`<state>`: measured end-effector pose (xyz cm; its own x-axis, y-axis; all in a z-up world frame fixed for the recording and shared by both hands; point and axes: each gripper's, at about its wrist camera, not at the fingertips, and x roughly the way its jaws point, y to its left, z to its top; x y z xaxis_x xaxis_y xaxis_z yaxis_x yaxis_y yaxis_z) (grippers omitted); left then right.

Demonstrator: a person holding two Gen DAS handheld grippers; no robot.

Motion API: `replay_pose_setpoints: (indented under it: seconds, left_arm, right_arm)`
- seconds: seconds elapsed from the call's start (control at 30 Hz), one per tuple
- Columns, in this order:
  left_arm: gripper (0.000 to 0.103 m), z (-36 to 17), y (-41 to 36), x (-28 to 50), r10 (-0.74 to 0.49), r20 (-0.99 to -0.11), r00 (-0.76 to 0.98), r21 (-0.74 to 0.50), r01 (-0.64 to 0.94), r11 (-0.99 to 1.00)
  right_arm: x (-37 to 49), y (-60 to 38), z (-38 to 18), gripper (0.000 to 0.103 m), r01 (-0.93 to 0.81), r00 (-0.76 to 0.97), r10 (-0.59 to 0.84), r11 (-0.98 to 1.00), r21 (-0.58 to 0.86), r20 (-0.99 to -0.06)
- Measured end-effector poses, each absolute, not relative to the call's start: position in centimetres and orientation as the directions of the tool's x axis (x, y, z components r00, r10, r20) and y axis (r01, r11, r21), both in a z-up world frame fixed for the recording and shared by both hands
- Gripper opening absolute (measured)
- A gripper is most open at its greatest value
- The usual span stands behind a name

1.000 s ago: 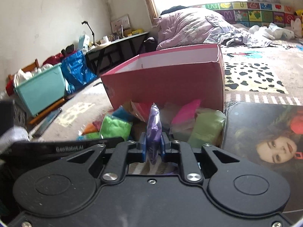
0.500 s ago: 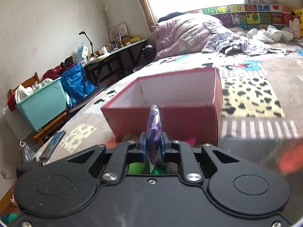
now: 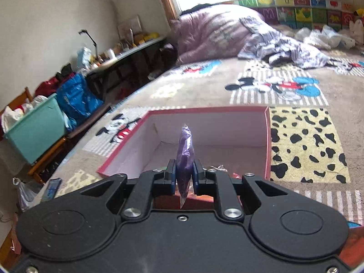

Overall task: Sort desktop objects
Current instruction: 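Carry the purple bag into the pink box and open the right tool while the left holds the green bag, then move the right tool back over another purple clay bag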

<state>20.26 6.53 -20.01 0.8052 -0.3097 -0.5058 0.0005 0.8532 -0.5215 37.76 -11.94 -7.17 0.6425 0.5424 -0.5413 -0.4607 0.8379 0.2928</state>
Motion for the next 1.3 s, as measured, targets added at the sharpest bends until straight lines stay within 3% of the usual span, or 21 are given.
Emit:
replay_pose_setpoints:
  seconds: [0.03, 0.1, 0.3, 0.37, 0.43, 0.5, 0.73, 0.83, 0.97, 1.03, 1.07, 1.1, 1.3]
  left_arm:
    - [0.051, -20.0, 6.7, 20.3, -0.31, -0.498, 0.81, -0.531, -0.003, 0.847]
    - [0.071, -19.8, 6.9, 20.1, -0.3, -0.483, 0.823, -0.542, -0.012, 0.84]
    - [0.071, -19.9, 6.9, 20.4, -0.279, -0.458, 0.844, -0.526, -0.005, 0.85]
    - [0.065, -19.8, 6.8, 20.5, -0.268, -0.457, 0.848, -0.508, -0.001, 0.862]
    - [0.043, -19.8, 6.7, 20.7, -0.253, -0.468, 0.846, -0.486, -0.008, 0.874]
    - [0.034, -19.8, 6.8, 20.9, -0.249, -0.474, 0.844, -0.482, -0.012, 0.876]
    - [0.021, -19.9, 6.7, 21.0, -0.275, -0.472, 0.838, -0.482, 0.016, 0.876]
    - [0.02, -20.0, 6.5, 21.2, -0.29, -0.473, 0.832, -0.482, 0.031, 0.876]
    - [0.02, -20.2, 6.7, 21.3, -0.306, -0.47, 0.828, -0.496, 0.04, 0.868]
    - [0.02, -20.2, 6.8, 21.4, -0.31, -0.469, 0.827, -0.499, 0.042, 0.865]
    - [0.02, -20.2, 6.8, 21.4, -0.31, -0.469, 0.827, -0.498, 0.042, 0.866]
    - [0.02, -20.2, 6.8, 21.4, -0.31, -0.47, 0.827, -0.496, 0.043, 0.867]
    - [0.02, -20.1, 6.6, 21.3, -0.307, -0.47, 0.828, -0.485, 0.048, 0.873]
  right_arm:
    - [38.3, -11.8, -7.4, 0.014, -0.452, 0.638, 0.535, 0.843, 0.292, -0.555]
    - [39.4, -11.7, -7.8, 0.014, -0.432, 0.629, 0.521, 0.851, 0.299, -0.576]
    - [41.7, -10.8, -8.8, 0.014, -0.38, 0.588, 0.493, 0.868, 0.318, -0.642]
    - [42.5, -10.5, -9.1, 0.014, -0.36, 0.576, 0.472, 0.879, 0.312, -0.667]
    - [43.2, -10.1, -9.5, 0.014, -0.342, 0.564, 0.452, 0.89, 0.303, -0.691]
    - [44.0, -9.8, -9.8, 0.014, -0.327, 0.553, 0.433, 0.899, 0.292, -0.712]
    - [46.5, -8.6, -10.7, 0.014, -0.277, 0.515, 0.361, 0.928, 0.247, -0.778]
    - [47.1, -8.5, -10.9, 0.015, -0.258, 0.516, 0.327, 0.941, 0.22, -0.792]
    - [47.0, -9.3, -10.7, 0.025, -0.247, 0.529, 0.344, 0.937, 0.247, -0.776]
    - [46.6, -9.7, -10.2, 0.04, -0.255, 0.547, 0.366, 0.93, 0.266, -0.753]
    - [46.3, -9.8, -9.8, 0.062, -0.253, 0.57, 0.354, 0.934, 0.251, -0.742]
    - [45.8, -10.0, -9.2, 0.068, -0.257, 0.596, 0.342, 0.938, 0.231, -0.726]
    - [42.1, -11.7, -6.4, 0.068, -0.32, 0.676, 0.387, 0.921, 0.223, -0.627]
